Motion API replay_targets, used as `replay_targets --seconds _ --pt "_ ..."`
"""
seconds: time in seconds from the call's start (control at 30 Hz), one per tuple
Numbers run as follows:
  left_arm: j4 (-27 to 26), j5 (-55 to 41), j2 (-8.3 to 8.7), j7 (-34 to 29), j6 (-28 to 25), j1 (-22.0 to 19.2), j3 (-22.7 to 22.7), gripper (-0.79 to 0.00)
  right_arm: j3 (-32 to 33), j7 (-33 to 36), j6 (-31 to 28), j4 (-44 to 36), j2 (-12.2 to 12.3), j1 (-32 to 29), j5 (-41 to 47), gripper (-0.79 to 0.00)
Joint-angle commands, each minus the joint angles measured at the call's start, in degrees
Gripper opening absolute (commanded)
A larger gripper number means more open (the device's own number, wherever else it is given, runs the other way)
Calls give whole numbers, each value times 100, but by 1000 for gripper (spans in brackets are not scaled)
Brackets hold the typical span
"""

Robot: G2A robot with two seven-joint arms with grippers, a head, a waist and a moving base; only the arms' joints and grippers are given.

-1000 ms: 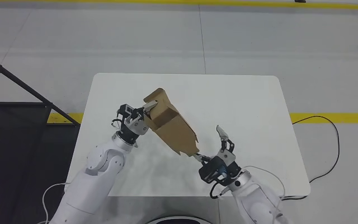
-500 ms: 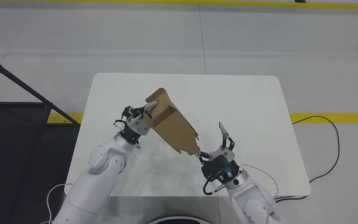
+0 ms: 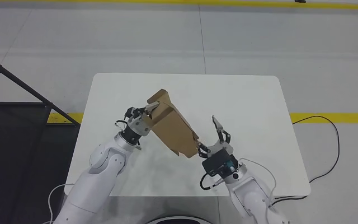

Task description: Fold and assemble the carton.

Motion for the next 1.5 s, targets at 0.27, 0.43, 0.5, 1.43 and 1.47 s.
replay_targets --seconds 0.27,0.43,0.5,1.43,1.47 --pt "26 83 -42 -60 32 10 -27 -785 -80 24 22 -43 -80 121 -78 -354" --pt "54 113 -66 -62 41 11 -45 -785 -65 -12 22 -129 -103 60 -153 -394" --pt "62 111 -74 -44 33 12 -56 -785 -56 -20 16 -158 -110 45 -158 -394" --pt "94 113 -191 -18 91 28 -201 -785 -58 117 -261 -274 -221 -52 -372 -385" --pt "97 128 -194 -20 93 28 -206 -785 -54 124 -259 -266 -225 -47 -376 -397"
